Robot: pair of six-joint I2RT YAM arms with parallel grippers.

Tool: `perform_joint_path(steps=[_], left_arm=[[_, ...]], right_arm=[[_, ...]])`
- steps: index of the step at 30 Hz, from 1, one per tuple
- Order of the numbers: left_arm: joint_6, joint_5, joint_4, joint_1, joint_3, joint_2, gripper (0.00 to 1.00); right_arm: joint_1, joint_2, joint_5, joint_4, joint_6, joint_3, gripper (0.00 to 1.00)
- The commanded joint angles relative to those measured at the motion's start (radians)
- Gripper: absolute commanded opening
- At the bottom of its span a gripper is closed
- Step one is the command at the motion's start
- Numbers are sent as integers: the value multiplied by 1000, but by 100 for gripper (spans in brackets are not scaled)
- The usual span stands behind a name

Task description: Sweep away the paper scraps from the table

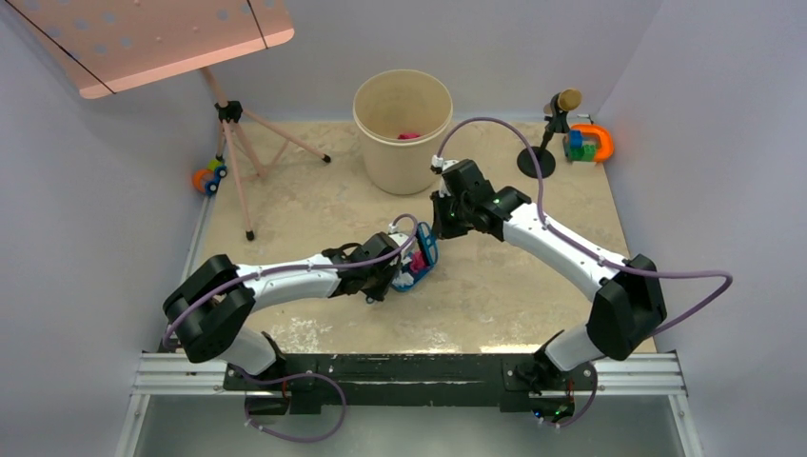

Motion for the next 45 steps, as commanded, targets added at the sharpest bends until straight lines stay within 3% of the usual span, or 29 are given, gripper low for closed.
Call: perform_joint_path(steps=[1,7,13,24,28,36,45], left_arm=[[17,-29,93,-6,-30,-13,0],[28,-40,102,-6,-32,-1,0],[28,-37,87,-6,-29,-12,0],[29,-40,93,-6,-20,10,0],[32,-47,106,-6,-19,10,0],[61,-96,209,-6,-65,-7,0],[77,-119,252,-6,-106,-68,0]], right_arm=[[-5,-62,140,-23,-11,51,0],[-14,-133,248,-8,-44,51,0],[-12,-28,359,-11,-148,62,0],[157,133,251,11,-163,125,0],[161,72,144,24,-131,104,0],[125,-14,327,-64,-127,115,0],[54,-155,415,-71,-84,87,0]])
